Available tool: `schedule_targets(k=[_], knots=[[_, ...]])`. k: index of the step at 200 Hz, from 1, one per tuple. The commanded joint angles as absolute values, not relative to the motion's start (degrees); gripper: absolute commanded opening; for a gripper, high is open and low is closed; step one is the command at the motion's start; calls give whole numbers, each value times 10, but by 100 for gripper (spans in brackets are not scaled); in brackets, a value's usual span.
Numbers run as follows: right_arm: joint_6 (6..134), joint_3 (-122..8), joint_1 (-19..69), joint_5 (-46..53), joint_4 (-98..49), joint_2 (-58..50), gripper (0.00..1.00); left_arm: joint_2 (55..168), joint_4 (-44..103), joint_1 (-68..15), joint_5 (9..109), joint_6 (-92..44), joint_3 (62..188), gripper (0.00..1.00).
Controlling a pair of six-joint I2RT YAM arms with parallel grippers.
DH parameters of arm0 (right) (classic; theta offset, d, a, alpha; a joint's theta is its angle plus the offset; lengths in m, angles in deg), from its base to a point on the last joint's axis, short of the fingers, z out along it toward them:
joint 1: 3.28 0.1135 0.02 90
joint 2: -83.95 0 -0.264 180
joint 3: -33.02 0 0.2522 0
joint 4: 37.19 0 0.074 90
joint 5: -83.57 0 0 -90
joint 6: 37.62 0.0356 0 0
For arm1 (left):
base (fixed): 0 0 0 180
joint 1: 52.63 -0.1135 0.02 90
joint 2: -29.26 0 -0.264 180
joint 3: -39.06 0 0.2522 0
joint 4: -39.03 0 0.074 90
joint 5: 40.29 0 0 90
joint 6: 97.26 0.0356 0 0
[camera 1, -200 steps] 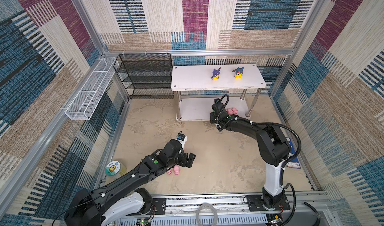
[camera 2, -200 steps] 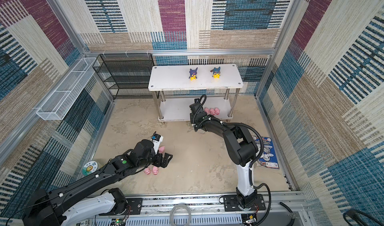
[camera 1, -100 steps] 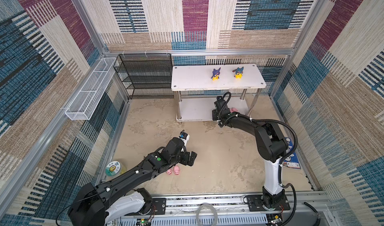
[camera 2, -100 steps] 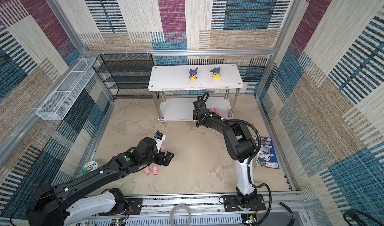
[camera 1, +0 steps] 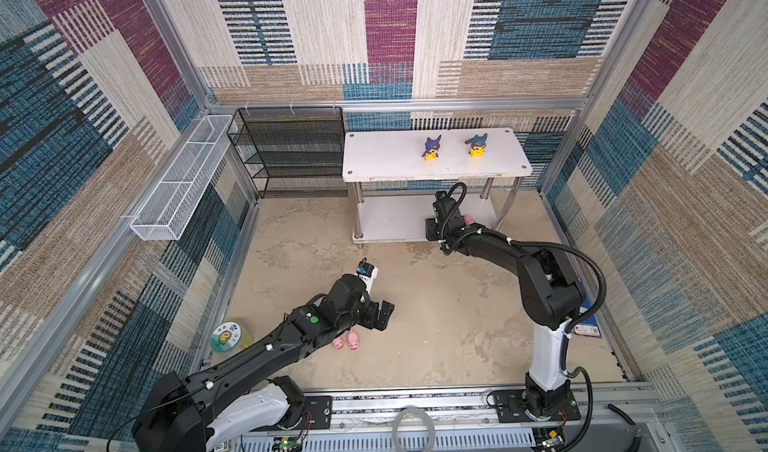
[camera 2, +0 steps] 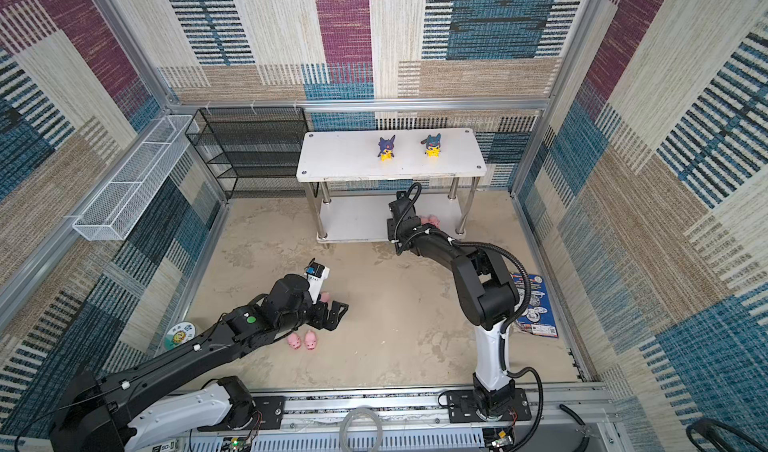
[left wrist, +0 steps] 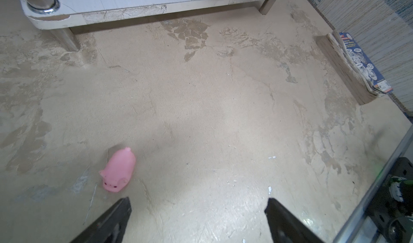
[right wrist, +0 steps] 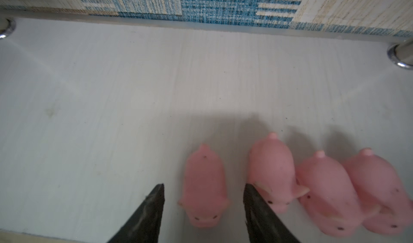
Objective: Place and organize the plastic toys onto the shelf
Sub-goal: 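Carry the pig to the lower shelf tier and open the right gripper, then move the right gripper back while the left gripper moves over a pink pig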
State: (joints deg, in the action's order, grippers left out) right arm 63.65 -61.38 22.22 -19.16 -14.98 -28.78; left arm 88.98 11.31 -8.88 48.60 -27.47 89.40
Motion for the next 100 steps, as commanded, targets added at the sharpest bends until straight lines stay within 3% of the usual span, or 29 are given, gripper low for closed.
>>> schedule_targets(k=[1,22,59,100], knots=[[635,-606,222,-155,-148,-263,60,881,104,-89,483,-275,893,99],[640,-598,222,-123,-128,-245,55,870,104,-89,485,-281,888,100],[656,-522,222,-67,-127,-173,34,849,103,-89,490,-292,874,100],[674,-451,222,24,-125,-76,22,816,100,-89,498,-304,859,100]])
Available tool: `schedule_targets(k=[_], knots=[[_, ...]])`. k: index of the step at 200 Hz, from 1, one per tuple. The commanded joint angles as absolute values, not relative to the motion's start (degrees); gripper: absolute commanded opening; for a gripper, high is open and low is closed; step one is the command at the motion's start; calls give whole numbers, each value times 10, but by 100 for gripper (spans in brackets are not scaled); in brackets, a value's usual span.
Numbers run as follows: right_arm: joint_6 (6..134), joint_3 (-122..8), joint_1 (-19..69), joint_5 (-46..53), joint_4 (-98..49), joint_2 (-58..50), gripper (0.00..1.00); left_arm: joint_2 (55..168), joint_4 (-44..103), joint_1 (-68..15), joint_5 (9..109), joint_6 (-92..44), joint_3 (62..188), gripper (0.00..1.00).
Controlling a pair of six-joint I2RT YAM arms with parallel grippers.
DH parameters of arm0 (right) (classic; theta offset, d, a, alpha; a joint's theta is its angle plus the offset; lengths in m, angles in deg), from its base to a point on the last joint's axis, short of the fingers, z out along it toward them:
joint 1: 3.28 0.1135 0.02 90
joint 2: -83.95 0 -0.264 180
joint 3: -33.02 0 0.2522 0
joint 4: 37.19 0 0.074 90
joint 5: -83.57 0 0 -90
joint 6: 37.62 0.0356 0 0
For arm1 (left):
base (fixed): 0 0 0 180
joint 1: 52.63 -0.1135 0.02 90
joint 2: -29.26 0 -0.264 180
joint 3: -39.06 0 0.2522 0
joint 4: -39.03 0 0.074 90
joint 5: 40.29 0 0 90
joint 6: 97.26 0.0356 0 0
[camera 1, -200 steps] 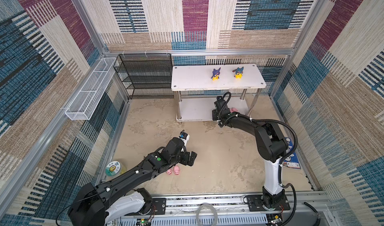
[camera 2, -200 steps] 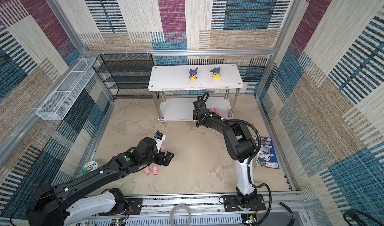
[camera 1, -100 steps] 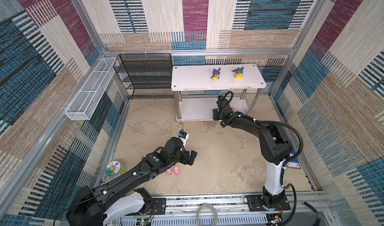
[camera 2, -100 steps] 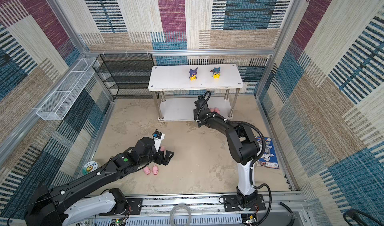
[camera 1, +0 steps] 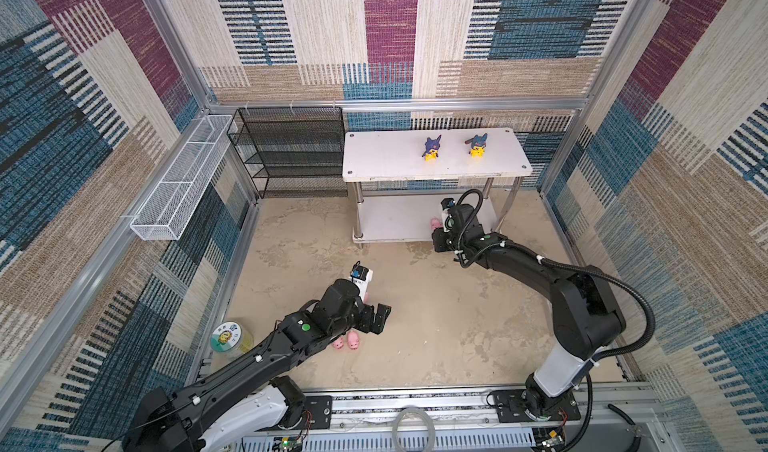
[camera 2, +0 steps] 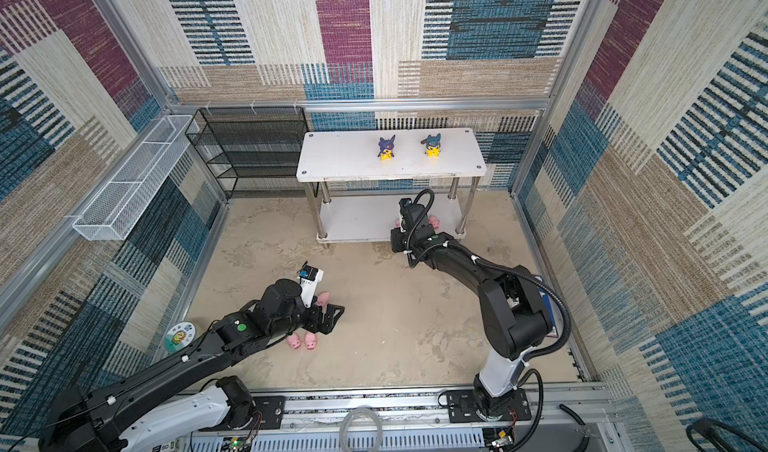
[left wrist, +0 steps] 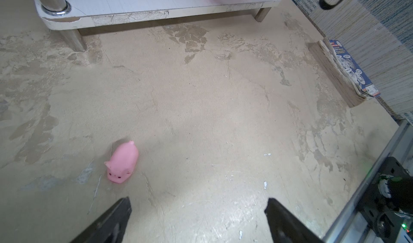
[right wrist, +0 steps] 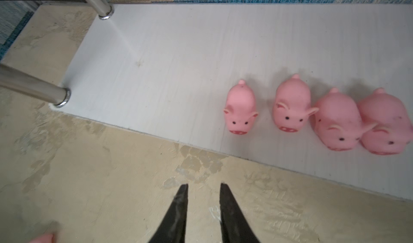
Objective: Place and organize the plastic toys onto the shelf
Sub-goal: 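Move the right gripper back while the left gripper moves over a pink pig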
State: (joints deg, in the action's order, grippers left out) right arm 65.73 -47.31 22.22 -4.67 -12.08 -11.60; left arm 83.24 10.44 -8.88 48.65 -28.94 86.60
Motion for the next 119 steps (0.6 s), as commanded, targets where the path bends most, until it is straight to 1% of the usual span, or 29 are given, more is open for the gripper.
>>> schedule_targets(k=[1,24,46,59,89,105,110,119], knots=[[675,-450,222,25,-125,-75,22,815,100,-89,497,-304,859,100],[683,-421,223,54,-125,-33,21,794,99,-89,504,-314,849,100],[692,-401,222,78,-125,-3,9,772,88,-89,508,-324,840,100],[697,-388,222,86,-128,13,0,754,82,-89,508,-328,835,100],[706,-368,223,92,-129,44,0,715,58,-89,502,-335,828,100],[711,-360,222,102,-131,58,4,699,45,-89,500,-338,828,100],[712,-359,222,104,-132,61,8,694,42,-89,500,-338,828,100],[714,-355,222,112,-134,68,20,690,37,-89,500,-340,828,100]])
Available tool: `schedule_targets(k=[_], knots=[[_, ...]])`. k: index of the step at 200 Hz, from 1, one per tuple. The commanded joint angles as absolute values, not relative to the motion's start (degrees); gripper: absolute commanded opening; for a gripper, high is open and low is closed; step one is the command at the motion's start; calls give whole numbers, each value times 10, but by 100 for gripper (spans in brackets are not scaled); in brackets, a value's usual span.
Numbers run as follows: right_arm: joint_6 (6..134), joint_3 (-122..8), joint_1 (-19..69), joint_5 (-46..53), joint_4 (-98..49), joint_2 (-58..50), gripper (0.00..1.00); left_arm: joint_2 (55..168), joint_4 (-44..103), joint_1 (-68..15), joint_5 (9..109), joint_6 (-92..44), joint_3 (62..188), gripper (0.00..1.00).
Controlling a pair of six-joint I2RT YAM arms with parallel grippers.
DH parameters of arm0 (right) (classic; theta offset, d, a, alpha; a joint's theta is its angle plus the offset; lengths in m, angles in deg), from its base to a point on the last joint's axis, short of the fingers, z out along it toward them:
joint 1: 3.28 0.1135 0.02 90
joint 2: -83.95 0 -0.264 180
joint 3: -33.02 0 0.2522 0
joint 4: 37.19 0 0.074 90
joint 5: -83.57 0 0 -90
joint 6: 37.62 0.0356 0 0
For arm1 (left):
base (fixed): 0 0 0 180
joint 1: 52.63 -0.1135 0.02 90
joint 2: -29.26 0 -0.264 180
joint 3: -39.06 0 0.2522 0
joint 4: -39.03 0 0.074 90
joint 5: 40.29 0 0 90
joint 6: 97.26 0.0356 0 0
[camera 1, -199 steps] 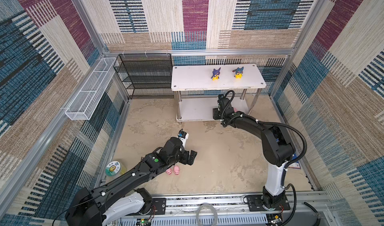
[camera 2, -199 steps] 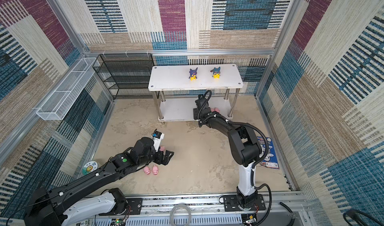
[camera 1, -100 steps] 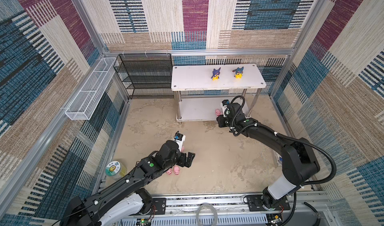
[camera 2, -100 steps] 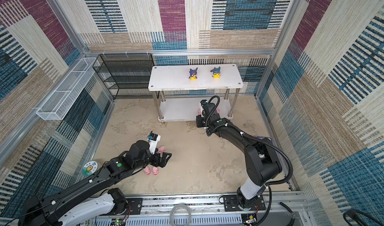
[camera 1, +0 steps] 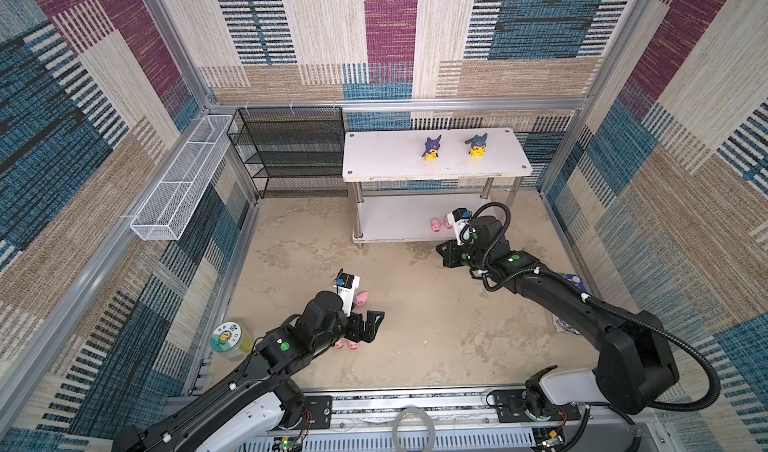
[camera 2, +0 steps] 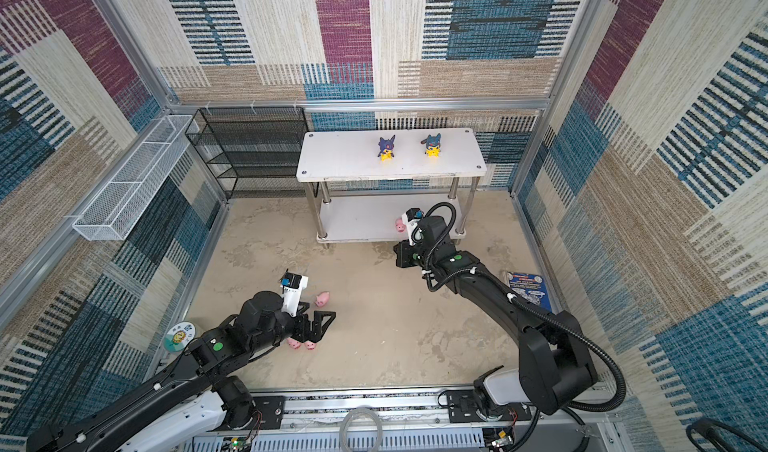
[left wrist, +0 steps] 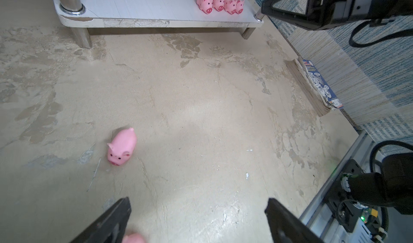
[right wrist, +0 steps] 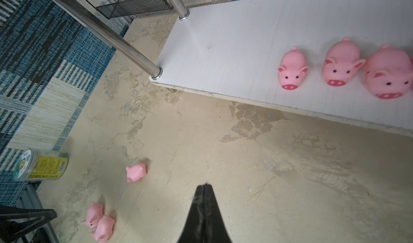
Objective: Place and organize the plastic toys onto the shelf
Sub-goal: 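Move the right gripper back while the left gripper moves over a pink pig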
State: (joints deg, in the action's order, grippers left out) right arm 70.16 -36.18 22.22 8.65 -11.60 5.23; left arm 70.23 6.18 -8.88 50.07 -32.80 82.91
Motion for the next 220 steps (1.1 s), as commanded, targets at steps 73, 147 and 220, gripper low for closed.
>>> schedule_targets(k=[73,147,220], knots=[[715,-339,223,130,-130,110,73,719,15,-89,451,-347,824,100],[708,-294,223,144,-140,134,85,894,53,-94,420,-325,846,96],[698,-258,223,172,-149,159,88,1049,62,-117,407,-265,933,92]])
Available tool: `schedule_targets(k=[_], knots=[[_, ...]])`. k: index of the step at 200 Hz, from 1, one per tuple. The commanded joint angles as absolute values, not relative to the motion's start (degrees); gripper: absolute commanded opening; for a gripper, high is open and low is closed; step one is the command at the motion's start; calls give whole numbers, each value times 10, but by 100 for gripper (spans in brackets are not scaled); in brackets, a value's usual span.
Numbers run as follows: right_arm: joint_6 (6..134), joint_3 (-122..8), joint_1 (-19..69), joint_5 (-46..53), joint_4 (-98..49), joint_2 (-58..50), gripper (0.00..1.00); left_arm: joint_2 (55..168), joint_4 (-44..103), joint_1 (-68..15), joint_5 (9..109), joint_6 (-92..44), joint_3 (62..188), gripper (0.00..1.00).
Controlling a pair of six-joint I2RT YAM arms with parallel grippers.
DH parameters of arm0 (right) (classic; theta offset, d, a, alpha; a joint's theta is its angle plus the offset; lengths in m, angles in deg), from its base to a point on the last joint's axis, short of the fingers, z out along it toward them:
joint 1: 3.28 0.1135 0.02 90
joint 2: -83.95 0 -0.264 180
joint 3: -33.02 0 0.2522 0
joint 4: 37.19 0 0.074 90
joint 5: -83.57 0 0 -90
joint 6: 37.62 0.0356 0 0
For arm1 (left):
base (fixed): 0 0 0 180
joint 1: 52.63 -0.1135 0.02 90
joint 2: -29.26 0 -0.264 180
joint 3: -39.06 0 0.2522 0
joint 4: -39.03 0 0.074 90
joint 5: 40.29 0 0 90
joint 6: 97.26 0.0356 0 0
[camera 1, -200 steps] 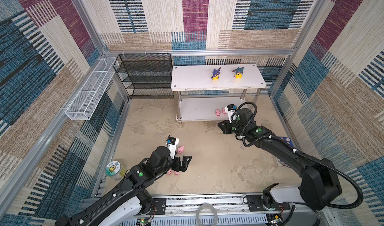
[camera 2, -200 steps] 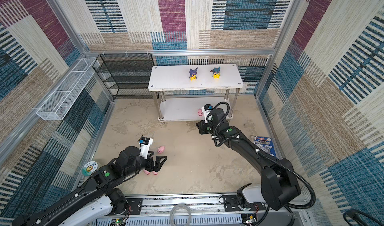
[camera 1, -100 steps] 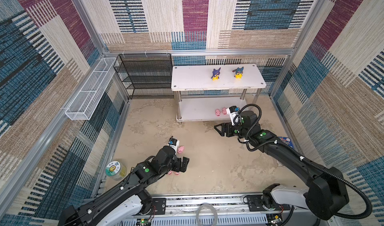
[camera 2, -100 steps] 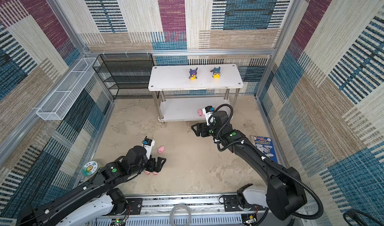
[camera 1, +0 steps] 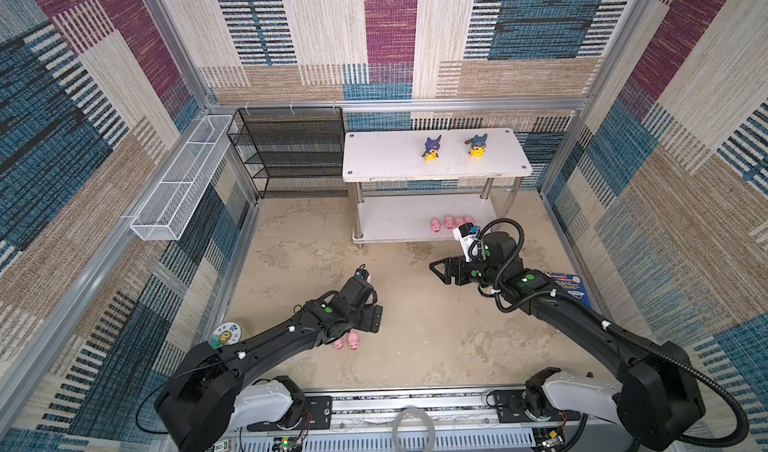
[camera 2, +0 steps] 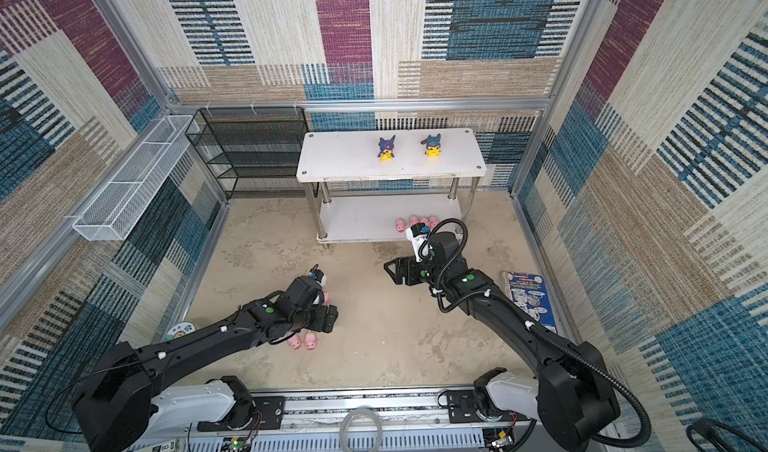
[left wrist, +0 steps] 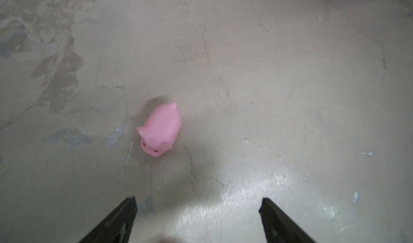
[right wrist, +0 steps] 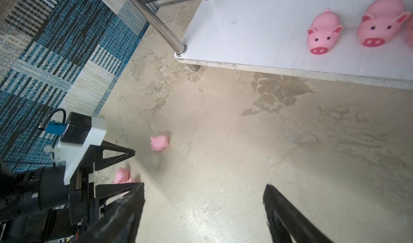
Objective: Place and organize the plastic toys onto the shelf
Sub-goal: 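Move the right gripper back while the left gripper moves over a pink pig, then lower the left gripper onto the pink pig and close it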
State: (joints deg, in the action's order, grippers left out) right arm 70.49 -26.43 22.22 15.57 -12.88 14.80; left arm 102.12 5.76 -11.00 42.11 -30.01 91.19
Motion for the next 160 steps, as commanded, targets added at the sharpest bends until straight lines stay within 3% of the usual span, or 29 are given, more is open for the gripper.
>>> schedule_targets(k=[1,108,160], knots=[[699,-258,222,172,-149,159,89,1051,63,-118,407,-264,934,92],[676,-261,222,169,-134,170,95,1145,92,-171,434,-240,963,87],[678,-260,222,168,-134,174,95,1165,93,-174,472,-247,975,71]])
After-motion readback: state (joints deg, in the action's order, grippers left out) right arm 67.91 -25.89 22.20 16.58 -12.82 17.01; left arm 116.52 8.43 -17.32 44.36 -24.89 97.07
